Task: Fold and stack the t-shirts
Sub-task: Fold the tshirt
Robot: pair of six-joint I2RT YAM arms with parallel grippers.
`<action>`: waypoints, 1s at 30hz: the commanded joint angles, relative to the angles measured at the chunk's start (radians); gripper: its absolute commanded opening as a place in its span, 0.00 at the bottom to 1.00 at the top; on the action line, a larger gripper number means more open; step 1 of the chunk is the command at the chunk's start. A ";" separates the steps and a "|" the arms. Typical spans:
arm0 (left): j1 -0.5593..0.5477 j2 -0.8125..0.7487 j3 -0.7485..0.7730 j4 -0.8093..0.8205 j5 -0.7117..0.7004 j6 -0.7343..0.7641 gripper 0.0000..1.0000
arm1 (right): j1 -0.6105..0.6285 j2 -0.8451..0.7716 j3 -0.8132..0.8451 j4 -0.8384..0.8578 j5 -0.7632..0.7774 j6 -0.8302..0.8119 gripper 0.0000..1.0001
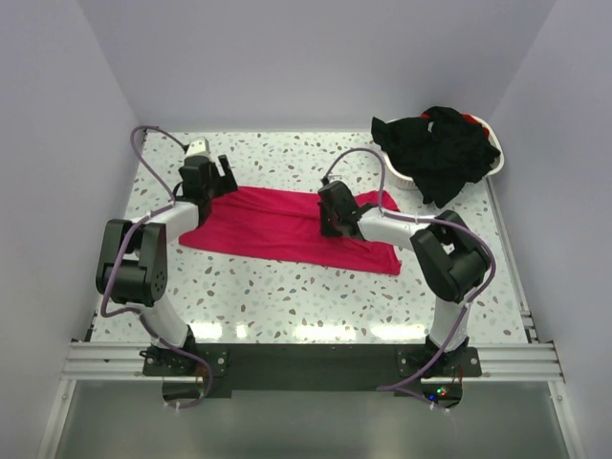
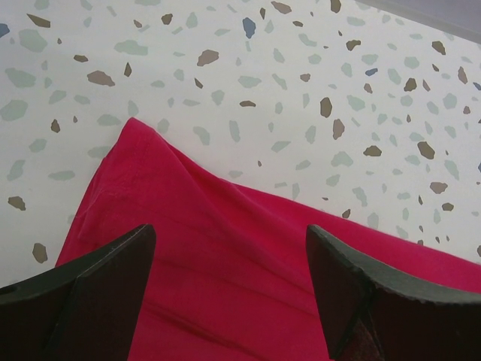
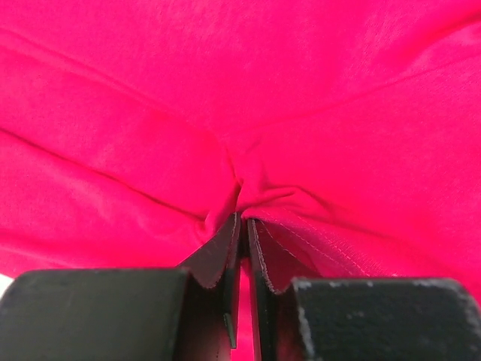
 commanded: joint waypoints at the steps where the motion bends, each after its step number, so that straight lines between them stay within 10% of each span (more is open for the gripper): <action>1: 0.004 0.006 0.046 0.047 0.010 -0.006 0.86 | 0.018 -0.059 0.015 -0.017 -0.011 0.029 0.10; 30: 0.004 -0.031 0.013 0.036 0.024 -0.011 0.88 | 0.100 -0.186 -0.048 -0.089 0.043 0.057 0.43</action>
